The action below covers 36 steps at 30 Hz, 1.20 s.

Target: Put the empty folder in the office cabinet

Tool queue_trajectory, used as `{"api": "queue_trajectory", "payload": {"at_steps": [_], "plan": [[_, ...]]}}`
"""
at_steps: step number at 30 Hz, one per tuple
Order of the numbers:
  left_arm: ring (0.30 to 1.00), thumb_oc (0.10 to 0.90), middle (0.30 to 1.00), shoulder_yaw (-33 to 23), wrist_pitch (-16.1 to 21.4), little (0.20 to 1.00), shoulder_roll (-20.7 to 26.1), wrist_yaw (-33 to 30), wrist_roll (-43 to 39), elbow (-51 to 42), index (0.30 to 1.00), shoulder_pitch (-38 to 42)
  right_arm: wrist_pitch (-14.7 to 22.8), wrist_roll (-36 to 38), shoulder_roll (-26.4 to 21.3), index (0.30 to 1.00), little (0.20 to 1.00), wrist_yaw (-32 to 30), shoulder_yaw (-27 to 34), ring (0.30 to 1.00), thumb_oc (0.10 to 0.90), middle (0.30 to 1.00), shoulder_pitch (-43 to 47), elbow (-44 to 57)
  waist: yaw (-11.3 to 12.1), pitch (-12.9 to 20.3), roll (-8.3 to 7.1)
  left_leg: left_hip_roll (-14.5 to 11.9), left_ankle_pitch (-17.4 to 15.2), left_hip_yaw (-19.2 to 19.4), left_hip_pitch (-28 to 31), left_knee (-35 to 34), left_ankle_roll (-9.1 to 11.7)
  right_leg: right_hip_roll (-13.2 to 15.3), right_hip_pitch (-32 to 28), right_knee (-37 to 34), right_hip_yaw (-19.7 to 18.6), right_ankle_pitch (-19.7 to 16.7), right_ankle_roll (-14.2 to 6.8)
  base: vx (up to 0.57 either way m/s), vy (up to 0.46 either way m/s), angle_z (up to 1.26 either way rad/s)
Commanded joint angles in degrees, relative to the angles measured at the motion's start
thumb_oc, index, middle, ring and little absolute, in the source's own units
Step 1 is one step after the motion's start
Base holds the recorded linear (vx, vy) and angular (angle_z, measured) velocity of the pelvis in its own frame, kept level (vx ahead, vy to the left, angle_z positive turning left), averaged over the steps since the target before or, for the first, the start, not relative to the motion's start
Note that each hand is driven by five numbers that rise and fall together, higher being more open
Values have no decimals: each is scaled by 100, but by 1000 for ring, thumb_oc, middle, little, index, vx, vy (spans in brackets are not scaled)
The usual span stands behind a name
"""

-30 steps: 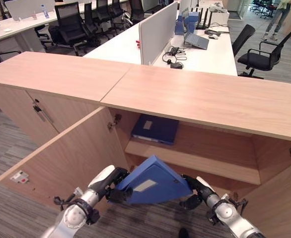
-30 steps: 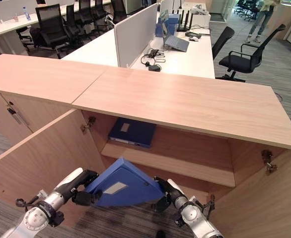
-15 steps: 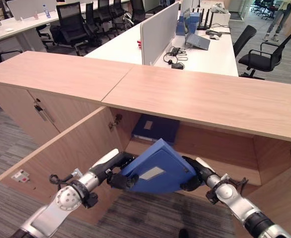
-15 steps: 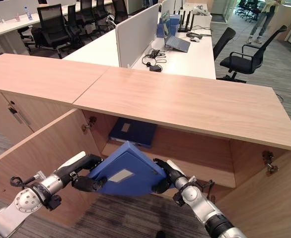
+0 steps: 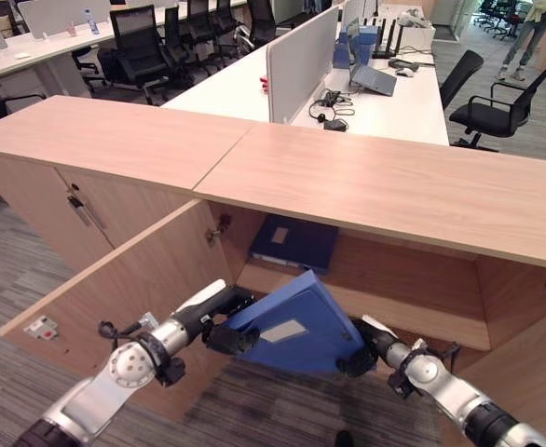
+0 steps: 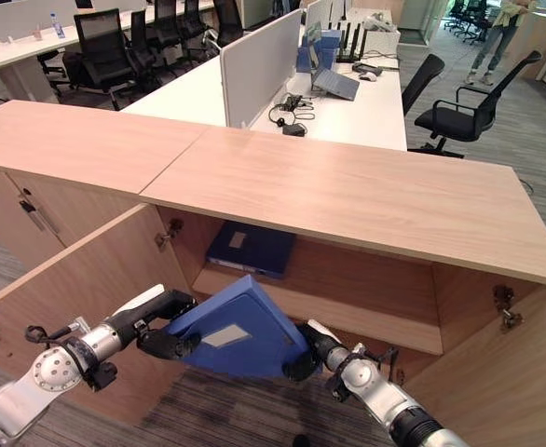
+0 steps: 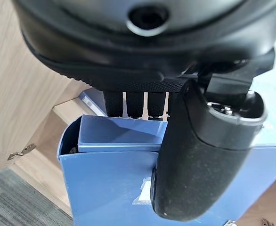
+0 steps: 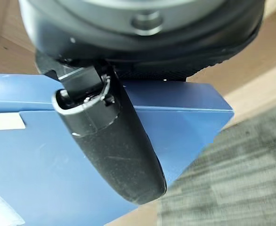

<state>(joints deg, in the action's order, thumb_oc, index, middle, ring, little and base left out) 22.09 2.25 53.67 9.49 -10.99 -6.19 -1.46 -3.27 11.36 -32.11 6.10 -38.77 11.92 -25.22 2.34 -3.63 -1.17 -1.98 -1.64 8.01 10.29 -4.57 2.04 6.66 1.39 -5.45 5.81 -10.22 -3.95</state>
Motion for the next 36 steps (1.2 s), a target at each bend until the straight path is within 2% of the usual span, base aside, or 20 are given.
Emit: {"api": "queue_trajectory", "payload": {"at_steps": [1, 3, 7, 8, 9, 13, 14, 16, 22, 24, 26, 27, 28, 31, 36], "plan": [[300, 400, 300, 645, 1029, 300, -671, 350, -802, -1046, 300, 1114, 907, 845, 1051, 300, 300, 434, -267, 300, 400, 300, 985, 740, -10, 150, 36, -37, -258, -699, -329, -43, 95, 6, -583, 45, 461, 810, -438, 0, 0, 0], [300, 400, 300, 579, 1023, 300, -749, 381, -783, -956, 300, 1011, 925, 954, 1086, 300, 300, 432, -136, 300, 400, 300, 844, 699, -14, 147, 37, -38, -255, -694, -336, -43, 95, 12, -579, 45, 458, 808, -439, 0, 0, 0], [300, 400, 300, 491, 975, 300, -871, 395, -707, -821, 300, 767, 963, 668, 1074, 300, 300, 300, 55, 300, 400, 300, 649, 682, -33, 168, 53, -38, -267, -680, -335, -43, 85, 16, -580, 45, 470, 817, -439, 0, 0, 0], [573, 582, 573, 503, 935, 573, -904, 427, -702, -743, 573, 714, 959, 616, 1054, 300, 300, 283, 117, 300, 400, 300, 582, 702, -44, 171, 61, -36, -269, -675, -337, -43, 82, 18, -578, 45, 470, 816, -441, 0, 0, 0], [900, 800, 900, 517, 885, 900, -935, 456, -712, -641, 900, 671, 944, 535, 1029, 300, 300, 262, 181, 300, 400, 300, 507, 724, -63, 174, 66, -34, -274, -670, -335, -43, 77, 19, -577, 45, 467, 814, -444, 0, 0, 0], [900, 800, 900, 458, 594, 900, -1311, 546, -1315, 47, 900, 299, 850, -68, 789, 300, 300, 179, 403, 300, 400, 300, 204, 756, -126, 172, 87, -38, -272, -653, -331, -43, 67, 21, -579, 45, 469, 820, -436, 0, 0, 0], [900, 800, 900, 78, 339, 900, -1874, 581, -2371, 619, 900, -131, 792, -484, 649, 300, 300, 110, 646, 300, 400, 300, -42, 624, -151, 158, 85, -36, -262, -657, -346, -43, 55, 22, -563, 45, 466, 818, -438, 0, 0, 0], [900, 800, 900, -289, 273, 900, -2264, 513, -2735, 1027, 900, -382, 782, -703, 640, 300, 300, 47, 830, 300, 400, 300, -258, 393, -167, 151, 84, -25, -256, -672, -359, -43, 46, 14, -552, 45, 459, 821, -435, 0, 3, -2], [900, 800, 900, -1443, 216, 900, -3212, -72, -2853, 2462, 900, -834, 584, -1372, 542, 300, 300, -190, 1549, 300, 400, 300, -755, -348, -217, 114, 45, -24, -236, -689, -411, -43, 31, -2, -519, 45, 460, 841, -410, -1, 1, -1], [900, 800, 900, -1571, 195, 900, -3345, -166, -2848, 2784, 900, -792, 545, -1505, 532, 300, 300, -228, 1594, 300, 400, 300, -737, -475, -224, 101, 43, -24, -233, -698, -418, -43, 32, -6, -516, 45, 465, 843, -408, -3, -6, 2], [900, 800, 900, -1829, 142, 900, -3608, -452, -2714, 3803, 900, -696, 412, -1836, 496, 300, 300, -388, 1696, 300, 400, 300, -697, -937, -229, 91, 36, -20, -219, -715, -446, -43, 35, -13, -503, 45, 479, 850, -398, 0, 0, 0], [900, 800, 900, -1829, 148, 900, -3611, -450, -2714, 3815, 900, -686, 415, -1836, 496, 300, 300, -390, 1695, 300, 400, 300, -690, -943, -231, 86, 37, -20, -220, -717, -445, -43, 35, -13, -505, 45, 481, 850, -398, 0, 0, 0], [900, 800, 900, -2008, 51, 900, -3785, -536, -2800, 4517, 900, -636, 326, -1870, 540, 300, 300, -438, 1734, 300, 400, 300, -665, -1275, -240, 87, 37, -20, -212, -727, -452, -43, 40, -16, -502, 45, 488, 857, -390, 0, 0, 0], [900, 800, 900, -2195, -53, 900, -3966, -614, -2718, 5622, 900, -487, 225, -1678, 697, 300, 300, -477, 1794, 300, 400, 300, -655, -1786, -253, 92, 45, -19, -219, -752, -449, -43, 53, -21, -502, 45, 510, 884, -381, 0, 0, 0], [900, 800, 900, -2434, -173, 900, -4042, -731, -2321, 7291, 900, -246, 358, -109, 1166, 300, 300, -957, 2455, 300, 400, 300, -493, -2478, -311, 73, 65, -27, -209, -715, -450, -43, 70, -35, -478, 45, 472, 877, -369, 6, -7, 2]]}}
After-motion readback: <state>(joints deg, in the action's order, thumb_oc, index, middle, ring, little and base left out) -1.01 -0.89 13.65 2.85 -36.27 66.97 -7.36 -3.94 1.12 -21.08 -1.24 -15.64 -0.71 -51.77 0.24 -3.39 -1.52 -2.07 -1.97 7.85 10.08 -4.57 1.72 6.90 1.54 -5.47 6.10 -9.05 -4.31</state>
